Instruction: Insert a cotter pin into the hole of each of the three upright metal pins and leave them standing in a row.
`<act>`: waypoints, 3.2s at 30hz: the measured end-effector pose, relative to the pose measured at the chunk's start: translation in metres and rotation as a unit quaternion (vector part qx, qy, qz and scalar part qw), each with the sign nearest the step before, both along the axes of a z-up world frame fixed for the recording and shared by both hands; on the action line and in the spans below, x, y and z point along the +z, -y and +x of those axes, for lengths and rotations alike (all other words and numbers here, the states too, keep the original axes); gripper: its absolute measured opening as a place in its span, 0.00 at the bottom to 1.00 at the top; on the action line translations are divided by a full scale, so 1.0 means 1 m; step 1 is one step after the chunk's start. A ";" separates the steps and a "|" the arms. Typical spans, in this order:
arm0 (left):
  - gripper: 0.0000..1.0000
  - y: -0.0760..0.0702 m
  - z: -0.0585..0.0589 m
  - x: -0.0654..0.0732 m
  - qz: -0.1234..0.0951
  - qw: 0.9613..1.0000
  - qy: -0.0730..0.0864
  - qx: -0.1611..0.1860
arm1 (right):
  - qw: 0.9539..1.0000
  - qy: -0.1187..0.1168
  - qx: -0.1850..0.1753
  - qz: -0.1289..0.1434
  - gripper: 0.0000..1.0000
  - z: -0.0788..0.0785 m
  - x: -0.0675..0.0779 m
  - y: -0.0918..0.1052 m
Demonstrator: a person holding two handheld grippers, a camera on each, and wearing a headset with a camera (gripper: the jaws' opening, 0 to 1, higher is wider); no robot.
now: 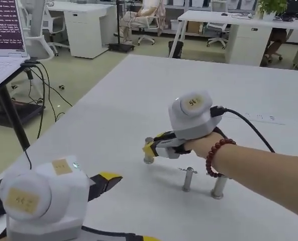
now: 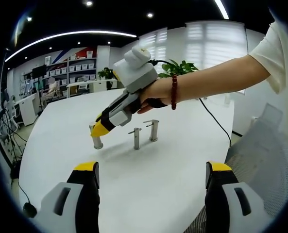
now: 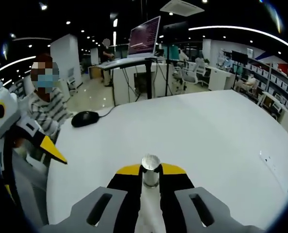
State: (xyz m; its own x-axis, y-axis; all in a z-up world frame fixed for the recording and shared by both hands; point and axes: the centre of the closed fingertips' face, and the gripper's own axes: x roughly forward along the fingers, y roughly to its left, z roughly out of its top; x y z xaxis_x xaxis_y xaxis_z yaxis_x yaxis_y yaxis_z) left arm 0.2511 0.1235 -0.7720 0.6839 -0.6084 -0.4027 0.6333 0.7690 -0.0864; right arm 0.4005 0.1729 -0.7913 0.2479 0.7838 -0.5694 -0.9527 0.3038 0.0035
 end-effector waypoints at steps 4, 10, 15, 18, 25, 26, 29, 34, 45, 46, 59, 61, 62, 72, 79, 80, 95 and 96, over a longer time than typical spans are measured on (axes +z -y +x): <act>0.90 -0.001 -0.001 0.003 -0.002 1.000 0.004 0.006 | 1.000 0.000 0.017 0.002 0.13 -0.019 0.007 0.004; 0.89 -0.001 -0.003 0.008 -0.006 1.000 0.009 0.006 | 0.999 0.001 0.033 0.000 0.13 -0.041 0.014 0.015; 0.89 -0.001 -0.005 0.010 -0.008 1.000 0.013 0.008 | 0.999 0.009 0.044 -0.008 0.13 -0.059 0.015 0.027; 0.89 0.001 -0.006 0.012 -0.005 1.000 0.015 0.007 | 0.999 0.006 0.043 -0.007 0.13 -0.068 0.014 0.036; 0.88 0.008 -0.008 0.017 -0.005 1.000 0.022 -0.001 | 0.999 0.007 0.039 -0.009 0.13 -0.091 0.009 0.061; 0.88 0.009 -0.008 0.017 -0.006 1.000 0.022 -0.002 | 0.999 0.007 0.038 -0.010 0.13 -0.093 0.008 0.064; 0.88 0.014 -0.009 0.018 -0.004 1.000 0.023 -0.006 | 0.999 0.007 0.029 -0.012 0.13 -0.100 0.003 0.077; 0.87 0.023 -0.009 0.018 -0.003 1.000 0.025 -0.016 | 1.000 0.002 0.010 -0.015 0.13 -0.107 -0.004 0.102; 0.86 0.037 -0.006 0.017 -0.005 0.999 0.025 -0.020 | 0.999 0.008 -0.036 -0.020 0.13 -0.103 -0.013 0.141; 0.85 0.038 -0.006 0.017 -0.006 1.000 0.024 -0.019 | 0.999 0.007 -0.043 -0.020 0.13 -0.102 -0.014 0.144; 0.84 0.047 -0.004 0.016 -0.008 1.000 0.020 -0.021 | 0.996 0.010 -0.087 -0.024 0.13 -0.095 -0.029 0.165; 0.84 0.048 -0.004 0.015 -0.006 1.000 0.019 -0.023 | 0.995 0.003 -0.093 -0.022 0.13 -0.094 -0.032 0.167; 0.84 0.048 -0.004 0.014 -0.006 1.000 0.019 -0.023 | 0.995 0.000 -0.096 -0.020 0.13 -0.094 -0.034 0.168; 0.85 0.052 -0.007 0.013 -0.002 0.999 0.016 -0.030 | 0.995 0.002 -0.104 -0.006 0.14 -0.093 -0.033 0.169; 0.86 0.052 -0.007 0.011 -0.002 0.999 0.014 -0.031 | 0.995 -0.002 -0.104 0.003 0.15 -0.094 -0.032 0.168; 0.86 0.052 -0.007 0.011 -0.002 0.999 0.014 -0.032 | 0.995 -0.004 -0.104 0.006 0.17 -0.094 -0.031 0.167; 0.89 0.057 -0.003 0.012 -0.007 0.999 0.018 -0.036 | 0.994 -0.009 -0.106 0.011 0.25 -0.092 -0.015 0.185; 0.89 0.057 -0.002 0.013 -0.008 0.999 0.018 -0.036 | 0.994 -0.008 -0.106 0.009 0.25 -0.090 -0.014 0.187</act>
State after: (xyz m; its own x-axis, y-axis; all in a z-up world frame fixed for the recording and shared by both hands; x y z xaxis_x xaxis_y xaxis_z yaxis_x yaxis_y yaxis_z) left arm 0.2489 0.0666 -0.7592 0.6520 -0.6622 -0.3692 0.6896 0.7204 -0.0743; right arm 0.3103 -0.0142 -0.8057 0.4004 0.7243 -0.5612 -0.8666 0.4984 0.0249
